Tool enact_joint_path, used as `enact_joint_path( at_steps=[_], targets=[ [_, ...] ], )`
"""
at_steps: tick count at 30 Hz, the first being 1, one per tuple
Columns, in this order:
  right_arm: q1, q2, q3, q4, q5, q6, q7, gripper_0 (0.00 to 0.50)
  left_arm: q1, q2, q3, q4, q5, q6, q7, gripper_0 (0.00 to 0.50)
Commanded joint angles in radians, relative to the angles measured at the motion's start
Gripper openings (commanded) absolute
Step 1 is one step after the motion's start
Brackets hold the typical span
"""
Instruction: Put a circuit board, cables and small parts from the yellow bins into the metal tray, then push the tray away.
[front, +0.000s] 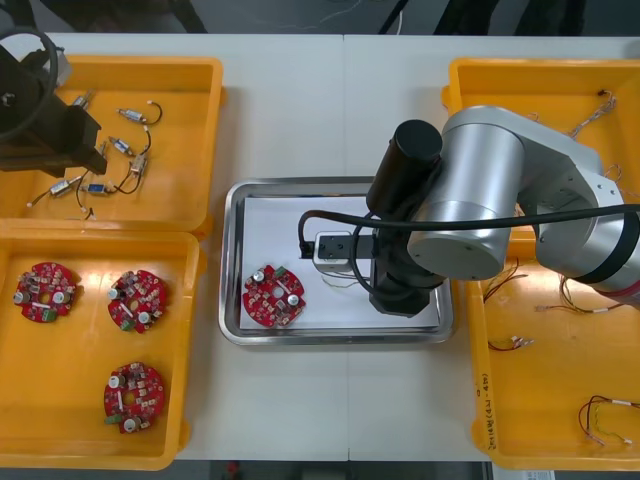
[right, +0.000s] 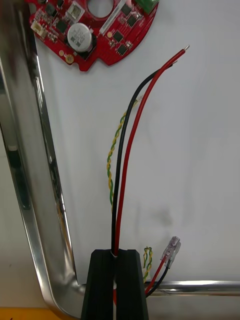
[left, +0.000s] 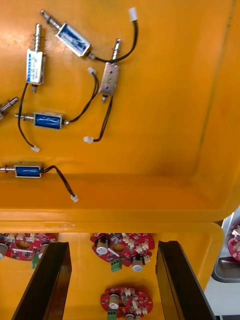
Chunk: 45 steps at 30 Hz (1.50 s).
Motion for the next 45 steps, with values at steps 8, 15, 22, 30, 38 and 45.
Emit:
enact_joint_path(
  at_steps=[8,15,22,30,38,45],
  targets=[
    [0.009,-0.006,0.125,0.049,0.102,-0.084,0.009,0.0,-0.053,0.052,0.015,0.13,-0.022,0.007,-0.105,0.5],
    [0.04,0.02,0.134,0.097,0.109,-0.126,-0.013,0.0,-0.07,0.052,-0.046,0.142,-0.045,0.007,-0.111,0.5],
    [0.049,0.024,0.134,0.104,0.1,-0.14,-0.023,0.0,-0.087,0.051,-0.081,0.197,-0.042,-0.017,-0.125,0.5],
    [0.049,0.046,0.134,0.104,0.132,-0.137,-0.039,0.461,-0.118,0.049,-0.15,0.272,-0.048,-0.071,-0.131,0.5],
    [0.051,0.055,0.114,0.067,0.148,-0.13,-0.056,0.5,-0.145,0.049,-0.198,0.323,-0.046,-0.099,-0.145,0.5],
    [0.049,0.07,0.057,0.063,0.137,-0.106,-0.046,0.5,-0.144,0.049,-0.238,0.34,-0.055,-0.135,-0.156,0.5]
  ],
)
